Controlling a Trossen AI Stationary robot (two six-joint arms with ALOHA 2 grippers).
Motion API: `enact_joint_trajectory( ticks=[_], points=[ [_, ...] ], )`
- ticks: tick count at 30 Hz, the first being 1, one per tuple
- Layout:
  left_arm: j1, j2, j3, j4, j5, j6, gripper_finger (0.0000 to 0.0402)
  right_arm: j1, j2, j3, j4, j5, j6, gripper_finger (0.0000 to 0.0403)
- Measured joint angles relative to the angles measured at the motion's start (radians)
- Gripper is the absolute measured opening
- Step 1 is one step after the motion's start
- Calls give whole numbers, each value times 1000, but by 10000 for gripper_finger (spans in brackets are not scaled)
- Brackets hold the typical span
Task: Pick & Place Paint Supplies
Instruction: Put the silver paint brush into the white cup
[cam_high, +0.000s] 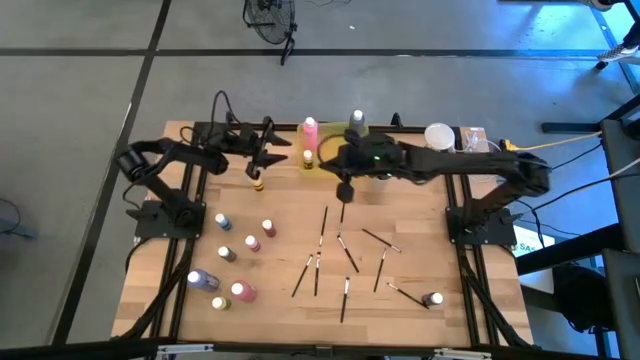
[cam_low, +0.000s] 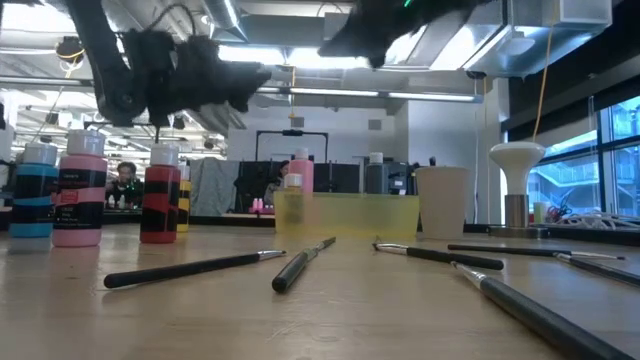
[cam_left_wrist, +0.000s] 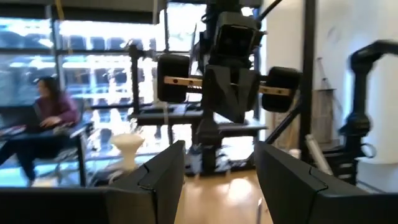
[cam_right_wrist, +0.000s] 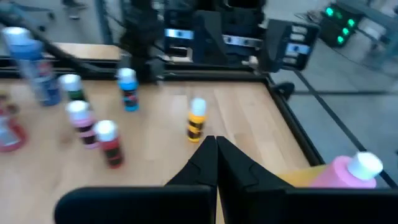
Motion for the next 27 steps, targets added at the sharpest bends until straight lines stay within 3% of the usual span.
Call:
enact_joint_trajectory(
  ticks=[7, 13, 19, 23, 27],
  points=[
    [-73, -154, 0, -42, -2, -35, 187, 126, -152, 0, -147, 0, -13, 12],
    [-153, -268, 0, -213, 2, -8, 187, 229, -267, 11, -243, 2, -41, 34],
    [-233, -335, 0, -281, -52, 20, 187, 351, -331, 114, -455, 107, 13, 85],
    [-300, -356, 0, -280, -70, -6, 187, 419, -336, 164, -524, 122, 75, 130],
    [-391, -359, 0, -277, -189, -19, 187, 482, -335, 182, -545, 107, 149, 165]
  ],
)
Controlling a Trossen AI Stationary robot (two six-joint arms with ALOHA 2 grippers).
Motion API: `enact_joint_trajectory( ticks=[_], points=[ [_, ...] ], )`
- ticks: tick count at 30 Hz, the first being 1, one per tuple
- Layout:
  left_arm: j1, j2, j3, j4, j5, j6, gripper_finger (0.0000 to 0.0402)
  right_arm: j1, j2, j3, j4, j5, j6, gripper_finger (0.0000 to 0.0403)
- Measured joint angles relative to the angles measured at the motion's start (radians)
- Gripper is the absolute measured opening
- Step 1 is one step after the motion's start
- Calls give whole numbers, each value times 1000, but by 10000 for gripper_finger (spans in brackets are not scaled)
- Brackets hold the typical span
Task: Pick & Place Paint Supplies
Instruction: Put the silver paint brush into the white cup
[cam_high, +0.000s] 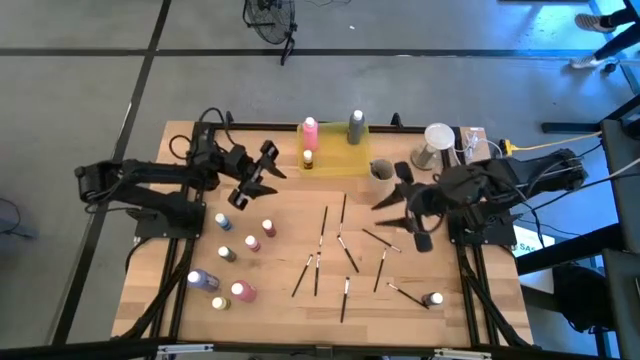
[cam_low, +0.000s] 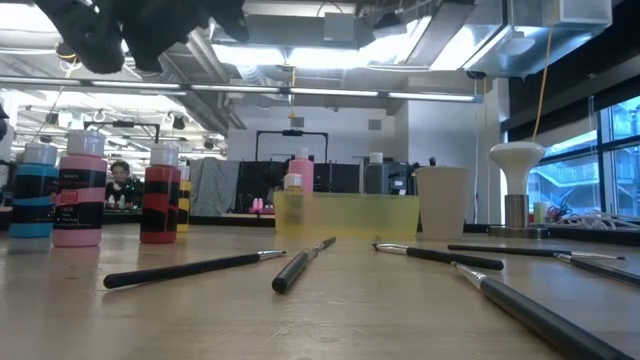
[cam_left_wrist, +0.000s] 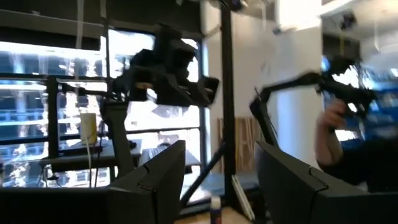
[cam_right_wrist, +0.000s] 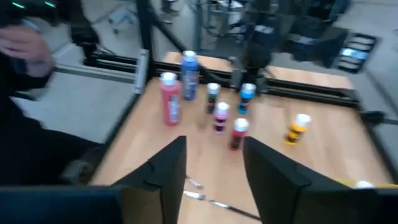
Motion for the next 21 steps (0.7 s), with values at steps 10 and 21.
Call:
enact_joint_trajectory(
  ticks=[10, 21],
  points=[
    [-154, 0, 36, 4, -184, -121, 187, 151, 1, 0, 92, -5, 4, 173],
    [-450, -5, 207, -96, -543, 50, 187, 357, 0, 20, 427, 31, -268, 172]
  ],
)
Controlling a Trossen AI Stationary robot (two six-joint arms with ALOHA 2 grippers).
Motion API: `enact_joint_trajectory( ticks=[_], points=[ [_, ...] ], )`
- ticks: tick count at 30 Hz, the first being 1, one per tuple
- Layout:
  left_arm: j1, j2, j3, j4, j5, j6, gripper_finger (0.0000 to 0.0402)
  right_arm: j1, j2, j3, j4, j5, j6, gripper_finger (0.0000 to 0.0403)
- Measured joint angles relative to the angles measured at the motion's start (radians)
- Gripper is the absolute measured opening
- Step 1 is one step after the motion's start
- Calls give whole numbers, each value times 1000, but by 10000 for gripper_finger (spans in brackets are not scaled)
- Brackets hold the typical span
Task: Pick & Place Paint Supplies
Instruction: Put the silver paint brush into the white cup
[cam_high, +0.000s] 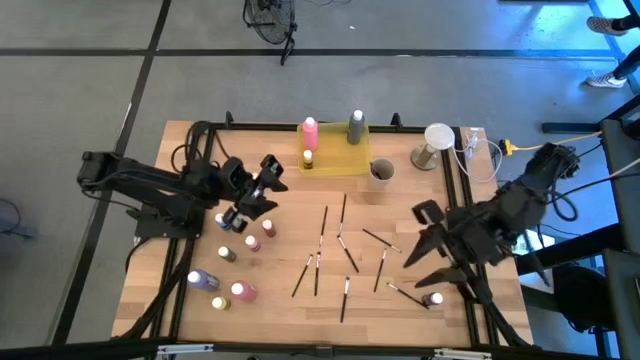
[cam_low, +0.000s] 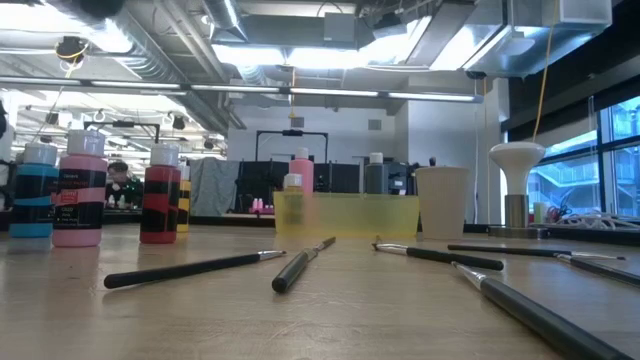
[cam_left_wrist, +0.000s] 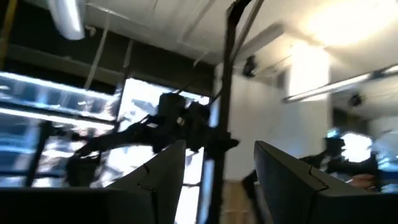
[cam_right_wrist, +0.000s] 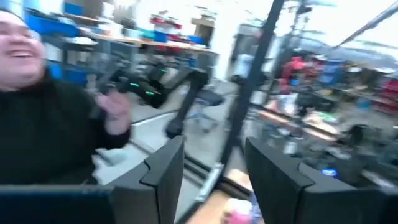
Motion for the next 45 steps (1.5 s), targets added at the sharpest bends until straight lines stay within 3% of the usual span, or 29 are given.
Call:
enact_joint_trajectory(
  ticks=[3, 6, 8, 11, 16, 20, 24, 32, 37, 39, 43, 45],
  points=[
    [-78, -22, 92, -306, -191, 180, 187, 41, -3, 15, -82, 229, 4, 172],
    [-156, -33, 199, -648, -499, 298, 187, 66, -1, 15, -229, 489, 90, 172],
    [-202, -33, 259, -818, -661, 311, 187, 78, -1, 15, -332, 602, 201, 172],
    [-265, -33, 322, -993, -798, 311, 187, 88, -2, 15, -485, 640, 421, 172],
    [-356, -34, 351, -1150, -953, 289, 187, 90, 9, -13, -770, 516, 778, 172],
    [-391, -34, 351, -1211, -962, 287, 187, 90, 30, -92, -885, 508, 946, 172],
    [-411, -34, 351, -1236, -943, 289, 187, 89, 42, -137, -898, 485, 983, 172],
    [-425, -10, 351, -1266, -900, 279, 187, 74, 42, -156, -857, 602, 990, 172],
    [-412, 22, 338, -1341, -895, 243, 187, 24, 46, -156, -859, 592, 1109, 172],
    [-410, 33, 320, -1340, -889, 239, 187, 0, 51, -156, -882, 538, 1146, 172],
    [-408, 34, 311, -1339, -889, 286, 187, -67, 52, -156, -1019, 298, 1298, 169],
    [-407, 32, 311, -1342, -897, 320, 187, -91, 63, -156, -1111, 230, 1386, 165]
  ],
)
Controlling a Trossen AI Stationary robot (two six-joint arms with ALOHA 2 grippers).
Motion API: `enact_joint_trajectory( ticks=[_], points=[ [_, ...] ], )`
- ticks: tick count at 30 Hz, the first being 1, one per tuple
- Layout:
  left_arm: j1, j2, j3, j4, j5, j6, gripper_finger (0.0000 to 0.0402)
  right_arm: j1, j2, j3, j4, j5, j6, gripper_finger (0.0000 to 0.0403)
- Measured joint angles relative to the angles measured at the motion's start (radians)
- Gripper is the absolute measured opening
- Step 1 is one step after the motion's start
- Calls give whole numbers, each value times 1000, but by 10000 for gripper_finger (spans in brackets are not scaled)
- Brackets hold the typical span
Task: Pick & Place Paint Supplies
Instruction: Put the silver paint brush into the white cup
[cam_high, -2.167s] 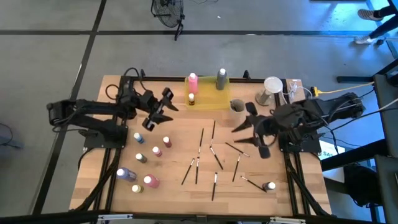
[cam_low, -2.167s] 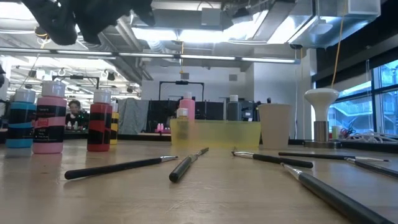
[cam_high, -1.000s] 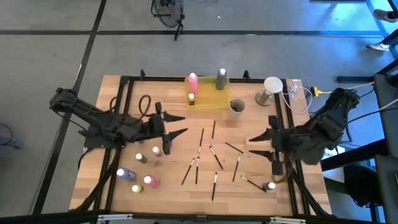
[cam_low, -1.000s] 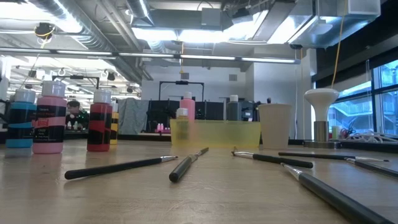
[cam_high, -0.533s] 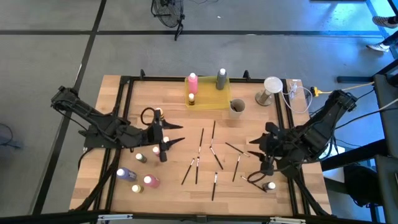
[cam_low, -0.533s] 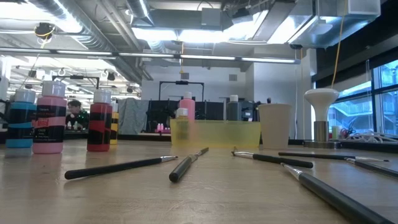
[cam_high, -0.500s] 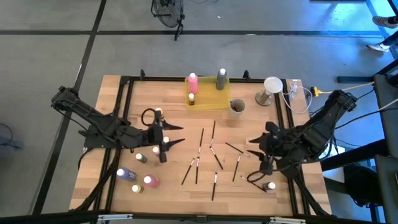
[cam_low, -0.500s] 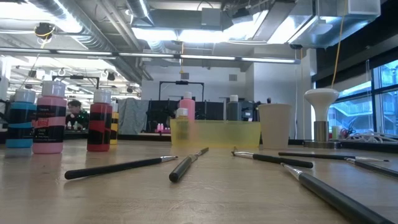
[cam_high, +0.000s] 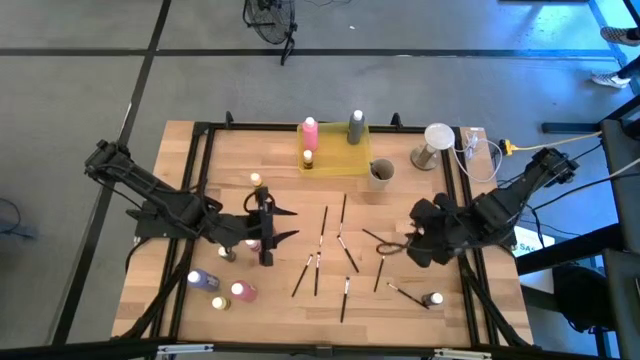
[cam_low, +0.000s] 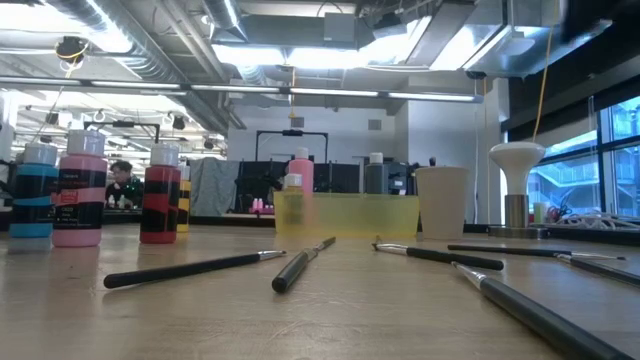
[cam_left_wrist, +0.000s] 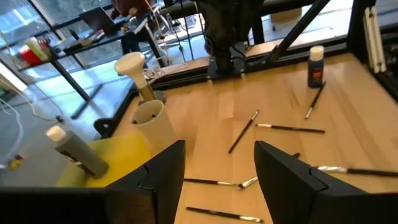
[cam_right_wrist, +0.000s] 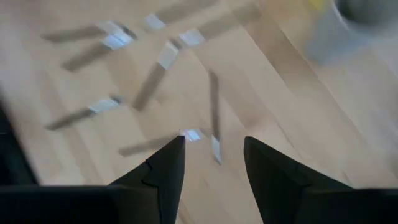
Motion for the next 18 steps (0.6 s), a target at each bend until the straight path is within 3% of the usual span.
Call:
enact_joint_trajectory(
  ticks=[8, 13, 18],
  points=[
    [64, 1, 0, 65, 60, -14, 187, -38, 56, 0, -143, -74, 0, 146],
    [138, 1, 0, 188, 168, 32, 187, -47, 78, -89, -55, -107, -97, 136],
    [206, 1, 0, 173, 209, -39, 187, -58, 84, -213, 83, -102, -126, 133]
  ],
)
